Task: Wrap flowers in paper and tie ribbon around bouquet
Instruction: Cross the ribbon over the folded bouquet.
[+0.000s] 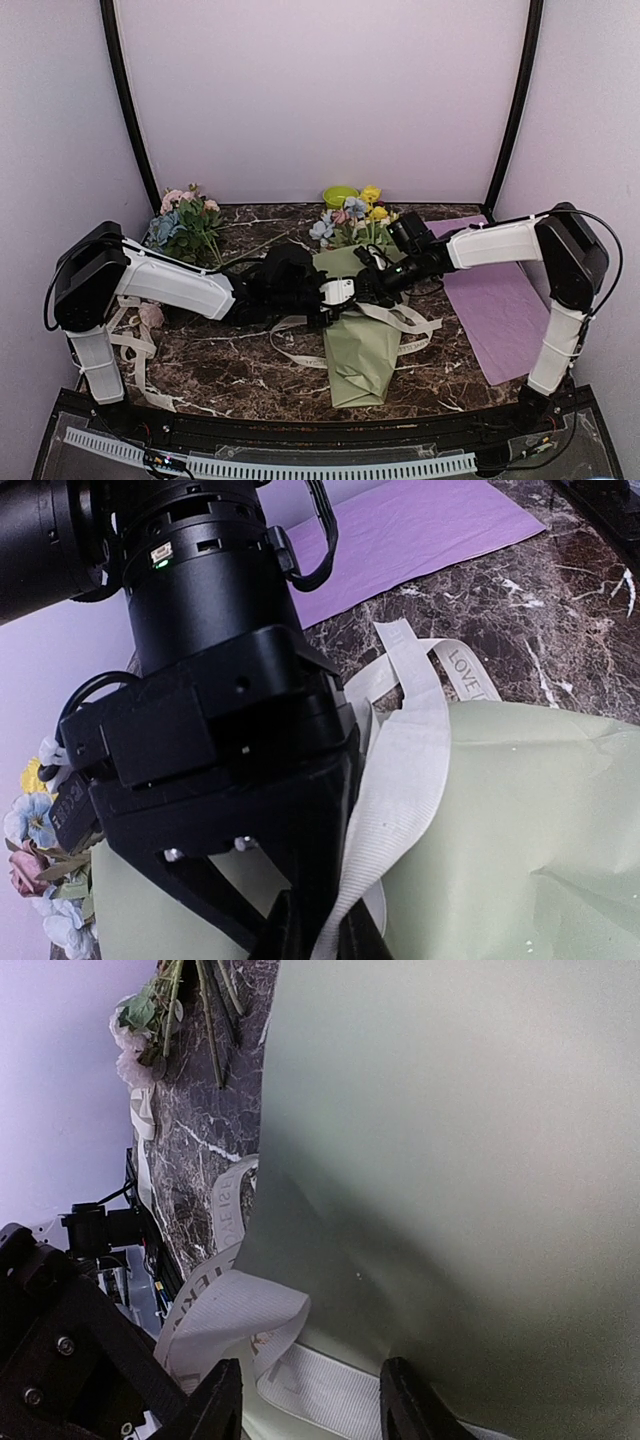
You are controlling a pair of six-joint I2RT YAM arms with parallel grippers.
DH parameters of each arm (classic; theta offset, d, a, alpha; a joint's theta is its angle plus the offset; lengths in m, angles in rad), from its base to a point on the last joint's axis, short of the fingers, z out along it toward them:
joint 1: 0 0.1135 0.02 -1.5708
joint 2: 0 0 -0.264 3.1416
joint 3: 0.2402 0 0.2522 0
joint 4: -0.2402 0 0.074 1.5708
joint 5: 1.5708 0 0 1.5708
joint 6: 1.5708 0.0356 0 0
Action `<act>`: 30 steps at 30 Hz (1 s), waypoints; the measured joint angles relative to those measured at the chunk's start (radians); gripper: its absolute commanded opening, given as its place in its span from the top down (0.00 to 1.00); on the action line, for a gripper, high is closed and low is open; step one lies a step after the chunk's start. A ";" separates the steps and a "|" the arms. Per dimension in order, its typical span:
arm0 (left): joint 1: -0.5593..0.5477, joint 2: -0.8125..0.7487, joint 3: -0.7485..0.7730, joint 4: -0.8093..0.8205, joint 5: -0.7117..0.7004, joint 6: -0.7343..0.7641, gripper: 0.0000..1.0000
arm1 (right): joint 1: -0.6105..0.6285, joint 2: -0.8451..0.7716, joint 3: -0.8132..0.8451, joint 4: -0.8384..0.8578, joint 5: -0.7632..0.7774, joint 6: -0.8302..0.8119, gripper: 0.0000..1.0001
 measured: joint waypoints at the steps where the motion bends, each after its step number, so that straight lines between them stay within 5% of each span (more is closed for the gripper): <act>1: 0.000 0.000 0.000 0.005 0.001 -0.003 1.00 | -0.002 -0.003 0.001 -0.005 0.000 -0.001 0.53; 12: 0.001 0.000 -0.009 0.023 0.031 -0.011 0.98 | 0.003 -0.002 0.004 -0.017 0.011 -0.001 0.52; 24: 0.000 0.006 -0.011 -0.026 0.023 -0.044 0.70 | -0.006 0.040 0.006 0.019 0.081 0.006 0.53; 30: 0.000 0.006 -0.018 -0.028 0.018 -0.053 0.83 | -0.019 0.050 0.005 0.035 0.106 0.010 0.54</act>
